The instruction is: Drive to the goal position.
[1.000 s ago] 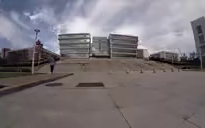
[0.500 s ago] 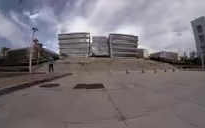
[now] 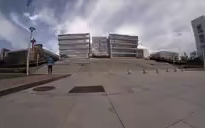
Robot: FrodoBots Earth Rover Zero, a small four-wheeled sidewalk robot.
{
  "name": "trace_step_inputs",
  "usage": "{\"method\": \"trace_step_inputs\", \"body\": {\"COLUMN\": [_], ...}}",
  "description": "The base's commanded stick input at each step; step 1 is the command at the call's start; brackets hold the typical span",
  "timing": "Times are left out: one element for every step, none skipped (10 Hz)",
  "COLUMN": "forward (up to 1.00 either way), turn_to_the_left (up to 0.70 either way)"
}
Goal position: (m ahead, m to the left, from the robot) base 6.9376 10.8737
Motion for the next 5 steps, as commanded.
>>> {"method": "trace_step_inputs", "body": {"forward": [0.70, 0.70, 0.70, 0.70, 0.70], "turn_to_the_left": [0.00, 0.00, 0.00, 0.00, 0.00]}}
